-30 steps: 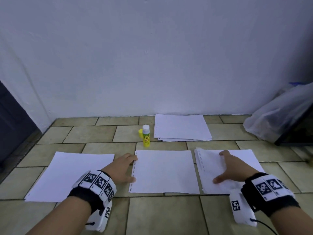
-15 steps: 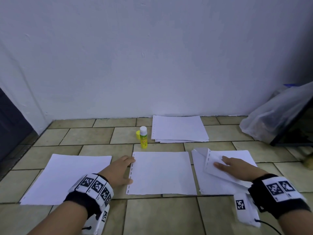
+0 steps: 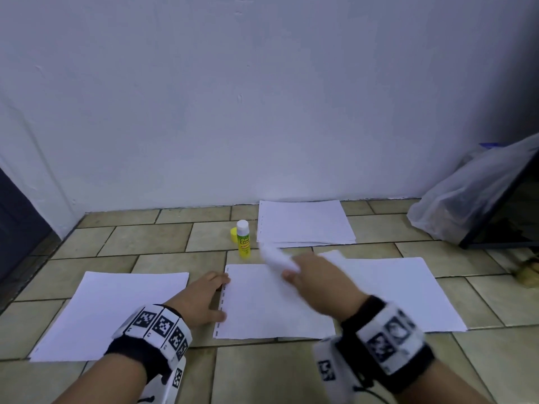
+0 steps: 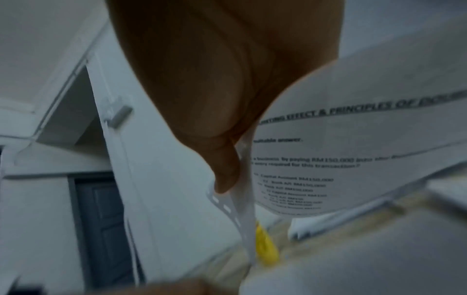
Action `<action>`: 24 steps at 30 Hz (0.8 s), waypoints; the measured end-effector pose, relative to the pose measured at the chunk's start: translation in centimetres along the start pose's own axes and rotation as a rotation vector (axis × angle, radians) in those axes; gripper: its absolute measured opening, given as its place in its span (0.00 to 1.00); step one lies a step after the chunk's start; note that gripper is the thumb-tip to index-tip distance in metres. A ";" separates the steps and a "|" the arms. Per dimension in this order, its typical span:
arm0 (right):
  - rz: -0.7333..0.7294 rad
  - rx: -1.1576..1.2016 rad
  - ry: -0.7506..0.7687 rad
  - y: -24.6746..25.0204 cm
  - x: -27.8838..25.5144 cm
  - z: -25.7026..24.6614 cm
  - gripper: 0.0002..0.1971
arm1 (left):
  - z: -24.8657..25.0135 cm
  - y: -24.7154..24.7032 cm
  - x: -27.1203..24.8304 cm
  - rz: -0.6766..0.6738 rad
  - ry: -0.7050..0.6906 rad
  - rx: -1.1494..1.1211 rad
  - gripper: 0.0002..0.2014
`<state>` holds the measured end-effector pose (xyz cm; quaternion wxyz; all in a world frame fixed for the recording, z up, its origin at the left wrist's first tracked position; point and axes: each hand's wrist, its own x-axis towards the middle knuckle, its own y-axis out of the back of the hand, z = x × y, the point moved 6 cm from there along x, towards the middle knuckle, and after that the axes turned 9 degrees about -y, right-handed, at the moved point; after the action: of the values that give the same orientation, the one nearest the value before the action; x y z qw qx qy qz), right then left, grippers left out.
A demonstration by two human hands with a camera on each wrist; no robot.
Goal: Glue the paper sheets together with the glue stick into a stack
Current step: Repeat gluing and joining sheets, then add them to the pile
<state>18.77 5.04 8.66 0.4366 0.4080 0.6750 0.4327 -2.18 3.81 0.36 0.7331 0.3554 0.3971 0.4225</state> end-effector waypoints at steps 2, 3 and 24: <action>-0.101 -0.039 -0.024 -3.3 1.1 -2.2 0.18 | -0.1 -0.1 0.0 0.005 -0.009 0.003 0.38; -0.136 -0.028 -0.060 -4.5 1.7 -2.7 0.21 | -0.1 -0.1 -0.1 0.005 -0.012 0.007 0.38; -0.254 0.107 -0.246 -8.8 3.9 -3.6 0.34 | -0.4 -0.3 0.2 0.029 -0.049 -0.007 0.37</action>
<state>12.70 5.29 0.32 0.5446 0.3919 0.6849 0.2843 -2.43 3.91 -0.12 0.7374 0.3690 0.3725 0.4257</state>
